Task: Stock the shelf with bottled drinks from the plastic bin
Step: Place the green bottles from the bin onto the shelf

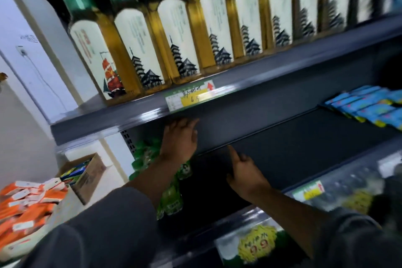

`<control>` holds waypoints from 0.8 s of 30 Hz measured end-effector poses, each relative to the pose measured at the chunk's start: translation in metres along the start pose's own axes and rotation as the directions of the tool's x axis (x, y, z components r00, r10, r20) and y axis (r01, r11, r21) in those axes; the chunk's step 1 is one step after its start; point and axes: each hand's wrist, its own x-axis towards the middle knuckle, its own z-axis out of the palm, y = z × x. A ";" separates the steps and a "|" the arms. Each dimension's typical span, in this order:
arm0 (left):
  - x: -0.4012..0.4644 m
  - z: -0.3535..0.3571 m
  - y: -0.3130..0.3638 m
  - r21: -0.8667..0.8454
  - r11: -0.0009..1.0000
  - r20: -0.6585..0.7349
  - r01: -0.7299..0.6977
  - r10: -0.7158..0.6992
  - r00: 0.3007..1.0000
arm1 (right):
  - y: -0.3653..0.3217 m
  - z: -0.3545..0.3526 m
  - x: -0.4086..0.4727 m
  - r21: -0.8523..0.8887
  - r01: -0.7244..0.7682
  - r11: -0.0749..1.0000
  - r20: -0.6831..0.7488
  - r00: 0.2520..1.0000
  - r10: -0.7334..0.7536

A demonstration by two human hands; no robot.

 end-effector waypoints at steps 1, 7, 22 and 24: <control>-0.005 0.000 0.014 -0.005 1.000 -0.022 0.000 0.000 1.000 | 0.007 -0.013 -0.010 -0.039 -0.018 0.999 -0.012 1.000 0.017; -0.038 -0.002 0.105 -0.131 0.991 -0.026 0.030 -0.034 0.999 | 0.052 -0.088 -0.076 -0.211 -0.133 0.968 -0.138 0.985 0.105; -0.106 0.025 0.357 -0.399 0.906 0.087 -0.143 0.193 0.977 | 0.178 -0.170 -0.247 -0.282 -0.489 0.826 -0.314 0.860 0.402; -0.117 0.030 0.384 -0.432 0.886 0.093 -0.170 0.232 0.968 | 0.198 -0.170 -0.271 -0.278 -0.549 0.788 -0.298 0.829 0.473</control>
